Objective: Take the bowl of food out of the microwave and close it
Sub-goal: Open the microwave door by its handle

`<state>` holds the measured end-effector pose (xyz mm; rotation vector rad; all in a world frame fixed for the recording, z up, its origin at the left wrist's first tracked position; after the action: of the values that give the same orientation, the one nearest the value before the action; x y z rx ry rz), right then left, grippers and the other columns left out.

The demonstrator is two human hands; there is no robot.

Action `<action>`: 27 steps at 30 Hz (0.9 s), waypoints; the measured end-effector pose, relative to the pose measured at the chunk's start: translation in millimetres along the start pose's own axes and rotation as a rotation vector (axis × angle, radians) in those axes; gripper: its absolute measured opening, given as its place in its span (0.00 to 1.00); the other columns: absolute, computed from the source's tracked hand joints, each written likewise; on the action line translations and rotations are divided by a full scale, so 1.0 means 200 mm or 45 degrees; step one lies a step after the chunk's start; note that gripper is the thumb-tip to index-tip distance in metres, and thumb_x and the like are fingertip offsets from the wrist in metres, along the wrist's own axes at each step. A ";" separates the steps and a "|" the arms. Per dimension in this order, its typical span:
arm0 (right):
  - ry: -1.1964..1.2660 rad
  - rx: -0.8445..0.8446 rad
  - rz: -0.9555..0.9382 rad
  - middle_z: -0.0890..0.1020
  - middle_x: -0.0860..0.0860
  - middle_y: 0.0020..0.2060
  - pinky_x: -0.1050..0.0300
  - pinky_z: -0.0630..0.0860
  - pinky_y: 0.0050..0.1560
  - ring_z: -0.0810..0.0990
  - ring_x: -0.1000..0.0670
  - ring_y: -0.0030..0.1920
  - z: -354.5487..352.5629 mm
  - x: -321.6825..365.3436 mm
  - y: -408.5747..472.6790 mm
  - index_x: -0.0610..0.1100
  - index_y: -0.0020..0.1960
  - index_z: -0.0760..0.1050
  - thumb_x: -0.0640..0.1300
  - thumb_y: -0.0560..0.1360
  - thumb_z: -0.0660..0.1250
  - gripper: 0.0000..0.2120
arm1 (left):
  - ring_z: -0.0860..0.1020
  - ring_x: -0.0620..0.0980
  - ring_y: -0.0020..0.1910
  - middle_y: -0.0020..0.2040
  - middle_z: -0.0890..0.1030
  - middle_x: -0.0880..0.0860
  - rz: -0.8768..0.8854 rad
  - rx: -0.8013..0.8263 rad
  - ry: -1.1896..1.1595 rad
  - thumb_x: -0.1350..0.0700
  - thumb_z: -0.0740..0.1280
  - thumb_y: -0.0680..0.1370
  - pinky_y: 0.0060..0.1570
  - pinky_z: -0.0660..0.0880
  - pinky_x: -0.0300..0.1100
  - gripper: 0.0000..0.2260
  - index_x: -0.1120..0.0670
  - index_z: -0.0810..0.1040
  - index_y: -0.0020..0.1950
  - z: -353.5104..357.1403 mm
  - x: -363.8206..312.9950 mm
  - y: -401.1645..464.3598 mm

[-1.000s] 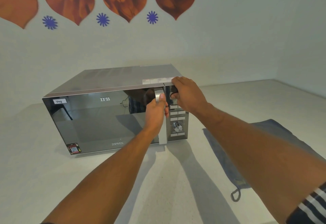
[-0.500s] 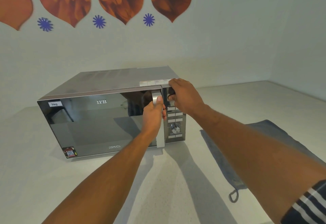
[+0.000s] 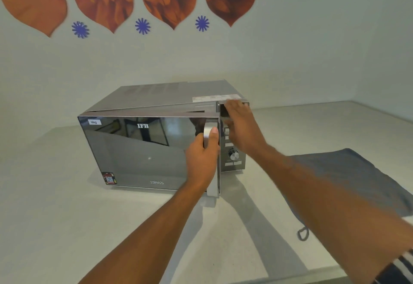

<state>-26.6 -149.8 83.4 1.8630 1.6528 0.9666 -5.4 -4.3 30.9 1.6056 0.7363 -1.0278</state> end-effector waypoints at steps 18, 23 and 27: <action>1.065 0.200 0.739 0.76 0.52 0.46 0.56 0.75 0.53 0.79 0.52 0.44 0.13 0.37 -0.74 0.48 0.52 0.72 0.45 0.84 0.46 0.15 | 0.63 0.44 0.74 0.77 0.64 0.45 0.311 0.195 0.205 0.56 0.67 0.79 0.60 0.54 0.21 0.28 0.46 0.60 0.77 -0.03 -0.39 -0.44; 1.547 0.189 0.824 0.75 0.50 0.43 0.71 0.78 0.37 0.81 0.62 0.37 0.18 0.55 -0.78 0.46 0.49 0.69 0.38 0.83 0.46 0.14 | 0.52 0.38 0.76 0.81 0.53 0.42 0.199 0.144 0.227 0.47 0.67 0.76 0.61 0.48 0.23 0.36 0.40 0.49 0.78 -0.08 -0.25 -0.43; 1.491 0.140 0.735 0.81 0.54 0.30 0.72 0.76 0.33 0.80 0.61 0.35 0.19 0.61 -0.80 0.50 0.42 0.77 0.41 0.79 0.56 0.13 | 0.36 0.23 0.69 0.80 0.39 0.39 0.136 -0.100 0.279 0.37 0.59 0.73 0.60 0.43 0.19 0.40 0.33 0.35 0.76 -0.15 -0.21 -0.47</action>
<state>-99.4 0.6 -34.7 1.9941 1.6883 2.6095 -96.7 52.0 30.4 1.6869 0.8174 -0.7454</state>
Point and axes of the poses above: each hand's wrist, its own y-axis towards the middle knuckle, its own z-axis out of the palm, x = y × z, the point moved 6 cm from there along y, towards the middle knuckle
